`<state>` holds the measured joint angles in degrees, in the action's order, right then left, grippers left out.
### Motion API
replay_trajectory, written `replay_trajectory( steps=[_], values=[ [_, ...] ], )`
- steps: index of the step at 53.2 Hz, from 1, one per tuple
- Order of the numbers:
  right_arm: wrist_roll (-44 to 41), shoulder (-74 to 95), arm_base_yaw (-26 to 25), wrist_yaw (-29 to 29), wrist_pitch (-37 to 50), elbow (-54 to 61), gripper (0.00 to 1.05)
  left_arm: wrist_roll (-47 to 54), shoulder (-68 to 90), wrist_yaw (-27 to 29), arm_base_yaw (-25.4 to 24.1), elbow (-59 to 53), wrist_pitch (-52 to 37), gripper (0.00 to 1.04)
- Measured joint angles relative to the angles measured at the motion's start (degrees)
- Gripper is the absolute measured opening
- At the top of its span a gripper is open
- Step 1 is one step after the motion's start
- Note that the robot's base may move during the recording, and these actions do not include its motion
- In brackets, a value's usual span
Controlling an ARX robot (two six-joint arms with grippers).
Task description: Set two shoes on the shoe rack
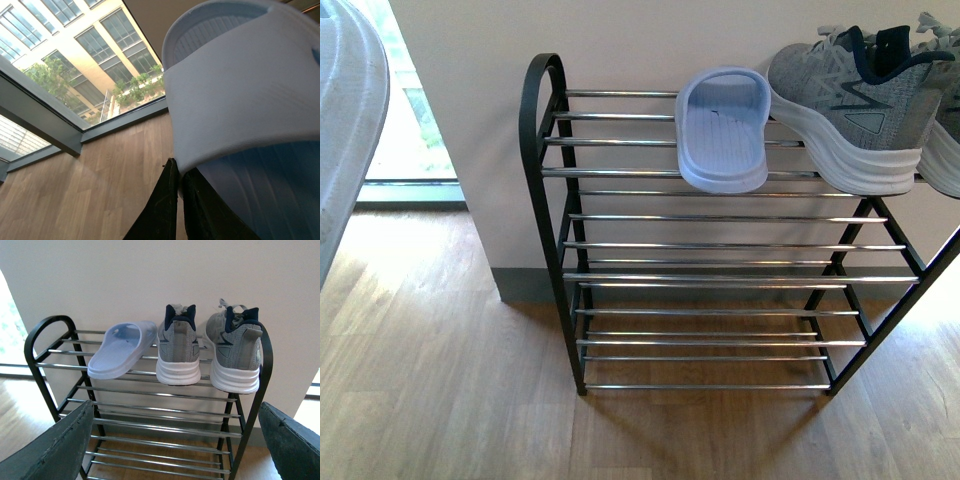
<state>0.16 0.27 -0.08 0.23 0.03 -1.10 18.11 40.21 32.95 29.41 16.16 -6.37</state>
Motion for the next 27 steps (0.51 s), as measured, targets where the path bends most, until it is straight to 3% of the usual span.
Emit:
replay_trajectory(
  steps=[25, 27],
  values=[
    [0.0, 0.0, 0.0, -0.1, 0.0, 0.0, 0.96, 0.0, 0.0, 0.2, -0.1, 0.0, 0.0, 0.02],
    [0.0, 0.0, 0.0, 0.0, 0.0, 0.0, 0.96, -4.0, 0.9, -3.2, -0.9, 0.0, -1.4, 0.02]
  ],
)
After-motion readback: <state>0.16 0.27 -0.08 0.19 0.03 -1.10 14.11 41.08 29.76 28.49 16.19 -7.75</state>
